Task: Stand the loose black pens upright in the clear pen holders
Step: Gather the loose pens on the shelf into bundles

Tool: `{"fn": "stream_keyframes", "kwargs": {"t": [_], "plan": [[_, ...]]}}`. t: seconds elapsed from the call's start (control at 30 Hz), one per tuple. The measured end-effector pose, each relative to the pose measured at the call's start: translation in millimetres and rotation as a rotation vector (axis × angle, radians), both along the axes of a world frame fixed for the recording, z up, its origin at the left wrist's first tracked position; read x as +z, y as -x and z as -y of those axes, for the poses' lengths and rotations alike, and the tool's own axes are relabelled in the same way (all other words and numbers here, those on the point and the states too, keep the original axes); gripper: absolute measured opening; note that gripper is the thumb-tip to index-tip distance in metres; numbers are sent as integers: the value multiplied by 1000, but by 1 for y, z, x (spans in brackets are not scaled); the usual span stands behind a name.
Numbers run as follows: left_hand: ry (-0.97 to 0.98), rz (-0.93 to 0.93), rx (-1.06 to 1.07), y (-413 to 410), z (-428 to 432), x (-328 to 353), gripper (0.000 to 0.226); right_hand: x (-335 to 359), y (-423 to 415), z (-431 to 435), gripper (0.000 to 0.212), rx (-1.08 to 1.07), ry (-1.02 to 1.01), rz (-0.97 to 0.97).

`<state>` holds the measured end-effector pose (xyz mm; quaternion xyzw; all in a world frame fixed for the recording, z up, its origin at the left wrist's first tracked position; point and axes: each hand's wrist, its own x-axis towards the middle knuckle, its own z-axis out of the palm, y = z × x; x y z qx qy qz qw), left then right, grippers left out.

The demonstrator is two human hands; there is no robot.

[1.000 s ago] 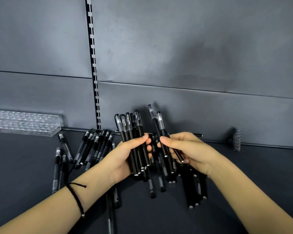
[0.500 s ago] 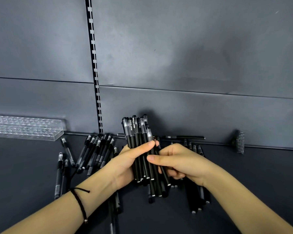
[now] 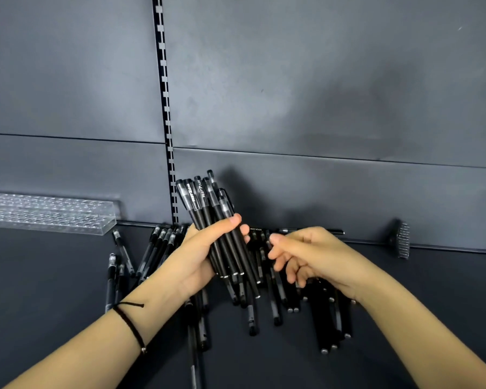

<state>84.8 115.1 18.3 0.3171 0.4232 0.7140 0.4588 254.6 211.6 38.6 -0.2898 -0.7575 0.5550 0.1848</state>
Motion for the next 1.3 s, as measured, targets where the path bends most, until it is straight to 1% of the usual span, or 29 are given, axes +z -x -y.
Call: {"fn": "stream_keyframes", "kwargs": {"t": [0.07,0.13,0.2,0.23,0.3,0.37,0.43,0.53,0.6,0.67,0.73,0.83,0.97,1.03,1.07,1.17,1.23,1.3], "plan": [[-69,-110,-43,-4,4,2,16,2,1,0,33,-83,13,-86],[-133,-273,-129,-14,8,3,21,6,1,2,32,-134,17,-218],[-169,-420,-194,-27,10,2,20,10,1,4,34,-140,10,-340],[-177,-464,-217,-34,10,1,19,12,0,4,38,-130,-3,-391],[-181,-510,-258,-45,8,-1,16,16,-1,5,44,-117,-20,-492],[-173,-518,-266,-51,7,-1,13,21,-2,5,43,-72,-63,-590],[-153,-530,-271,-53,7,-1,12,25,-4,8,40,12,-161,-638],[-100,-594,-307,-55,8,-4,20,29,-7,17,39,133,-300,-609],[-44,-650,-331,-58,9,-6,28,30,-9,23,42,164,-377,-535],[-3,-711,-386,-62,11,-9,35,27,-11,28,37,159,-419,-434],[10,-724,-404,-63,13,-9,39,25,-14,29,33,141,-426,-408],[-61,-674,-366,-65,10,-5,35,31,-19,31,32,149,-415,-487],[-166,-548,-310,-70,6,0,28,42,-21,31,37,172,-444,-583],[-188,-473,-260,-68,4,0,26,43,-19,29,39,193,-467,-610],[-191,-463,-253,-66,3,0,26,43,-17,30,40,197,-472,-615],[-153,-558,-287,-62,3,-7,28,38,-12,31,42,171,-455,-557],[-91,-615,-334,-60,5,-11,26,32,-13,30,48,151,-417,-474],[-50,-662,-407,-58,6,-13,26,27,-15,28,55,163,-374,-430]]}}
